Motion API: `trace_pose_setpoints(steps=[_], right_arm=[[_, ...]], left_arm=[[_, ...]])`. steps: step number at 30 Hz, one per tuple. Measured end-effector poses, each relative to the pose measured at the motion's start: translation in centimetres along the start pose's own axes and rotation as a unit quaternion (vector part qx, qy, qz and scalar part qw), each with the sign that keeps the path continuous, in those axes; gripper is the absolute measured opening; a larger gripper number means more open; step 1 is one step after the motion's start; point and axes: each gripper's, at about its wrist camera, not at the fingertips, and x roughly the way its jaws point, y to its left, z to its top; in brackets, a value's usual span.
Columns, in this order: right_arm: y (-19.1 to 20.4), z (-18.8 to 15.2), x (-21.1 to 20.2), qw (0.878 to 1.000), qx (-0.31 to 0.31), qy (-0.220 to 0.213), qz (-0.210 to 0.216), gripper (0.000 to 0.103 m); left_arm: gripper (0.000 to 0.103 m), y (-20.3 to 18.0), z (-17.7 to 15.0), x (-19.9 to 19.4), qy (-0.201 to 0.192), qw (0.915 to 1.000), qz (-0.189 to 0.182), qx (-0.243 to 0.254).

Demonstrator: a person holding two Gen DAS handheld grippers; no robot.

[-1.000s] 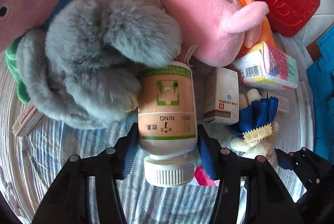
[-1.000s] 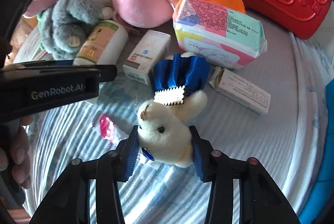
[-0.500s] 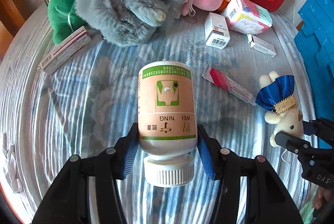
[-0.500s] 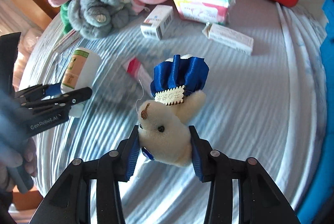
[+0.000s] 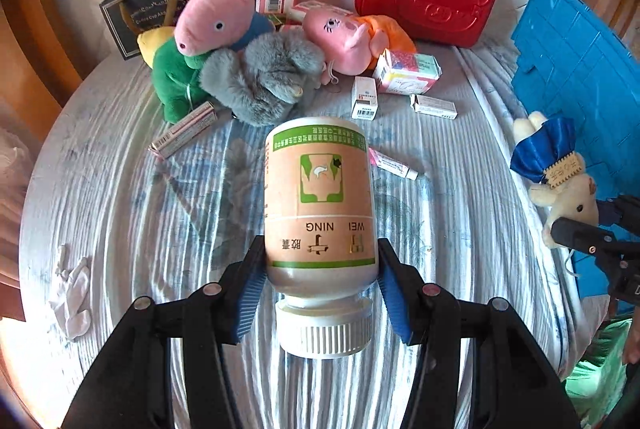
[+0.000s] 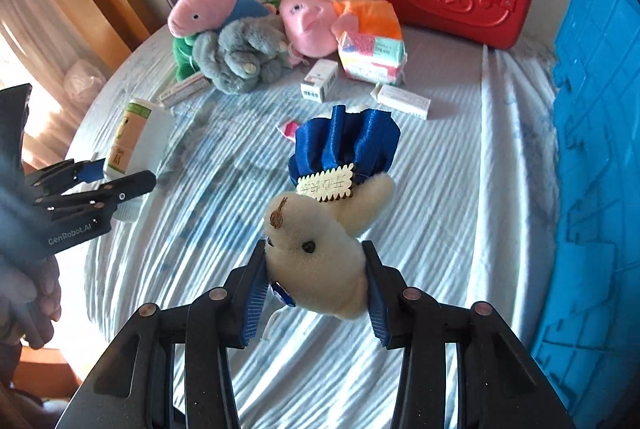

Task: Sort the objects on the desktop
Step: 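Carry the pill bottle and plush lamb into the blue bin and release both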

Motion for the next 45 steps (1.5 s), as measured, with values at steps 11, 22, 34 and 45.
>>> trace_pose_setpoints(steps=[11,22,34,45], right_arm=[[1.2,0.2,-11.7,0.996,-0.014,-0.089,0.008,0.043],[-1.9,-0.7,-20.6,0.988,-0.01,-0.153,0.007,0.043],[-11.0,-3.6,-27.6,0.973,0.064,-0.218,-0.033,0.043],[-19.9,-7.8,-32.3,0.955,0.141,-0.244,-0.088,0.043]], left_arm=[[0.052,-4.1,2.1,-11.3,-0.084,0.9948,0.043,0.038],[0.052,-11.1,4.1,-17.8,-0.141,0.9867,0.033,0.075],[0.052,-22.6,7.1,-20.1,-0.176,0.9729,-0.021,0.148],[0.052,-36.2,8.8,-21.2,-0.192,0.9465,-0.104,0.237]])
